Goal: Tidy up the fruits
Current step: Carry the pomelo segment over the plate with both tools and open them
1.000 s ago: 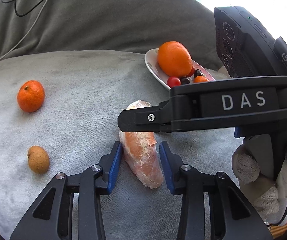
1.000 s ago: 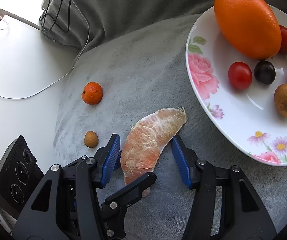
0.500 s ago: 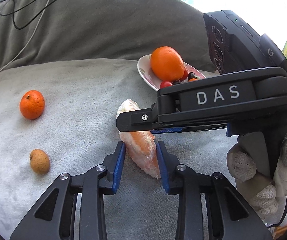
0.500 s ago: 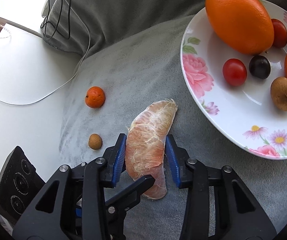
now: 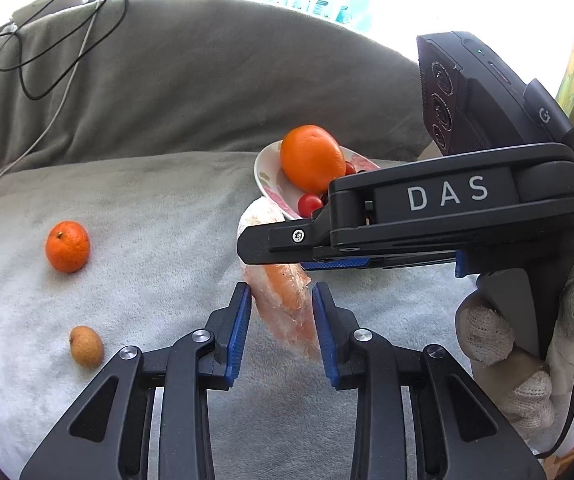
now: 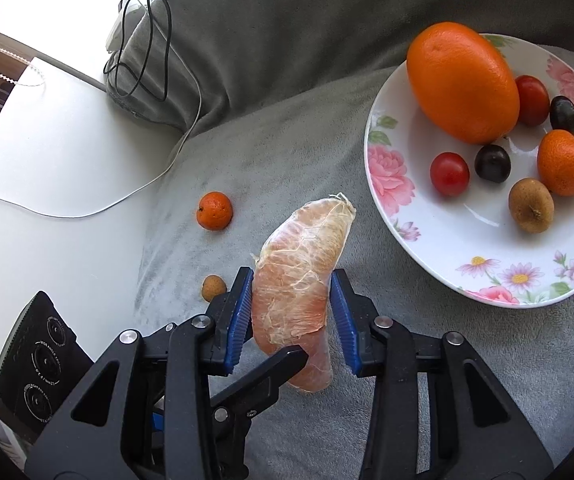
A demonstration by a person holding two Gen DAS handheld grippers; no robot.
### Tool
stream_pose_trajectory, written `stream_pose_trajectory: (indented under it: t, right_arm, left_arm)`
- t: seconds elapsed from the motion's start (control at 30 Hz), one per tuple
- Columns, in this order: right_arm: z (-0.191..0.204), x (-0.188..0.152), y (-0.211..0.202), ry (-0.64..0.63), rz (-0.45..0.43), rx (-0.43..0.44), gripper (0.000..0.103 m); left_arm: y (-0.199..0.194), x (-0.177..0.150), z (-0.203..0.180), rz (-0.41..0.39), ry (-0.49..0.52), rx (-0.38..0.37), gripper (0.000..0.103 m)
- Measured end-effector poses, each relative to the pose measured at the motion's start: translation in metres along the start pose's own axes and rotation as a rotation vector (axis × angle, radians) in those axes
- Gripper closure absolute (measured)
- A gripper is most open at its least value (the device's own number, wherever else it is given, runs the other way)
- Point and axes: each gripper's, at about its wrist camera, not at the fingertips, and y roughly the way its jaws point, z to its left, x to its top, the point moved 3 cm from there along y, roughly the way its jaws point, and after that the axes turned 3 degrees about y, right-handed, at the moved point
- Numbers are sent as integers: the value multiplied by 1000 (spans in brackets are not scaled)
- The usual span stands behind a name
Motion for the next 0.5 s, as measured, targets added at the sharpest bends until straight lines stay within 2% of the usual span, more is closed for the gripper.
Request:
stream_pose_trajectory:
  t: [0.5]
  right_arm:
    - [-29, 22, -46, 37, -90, -11, 62]
  left_arm:
    - [27, 40, -35, -28, 44, -47, 73]
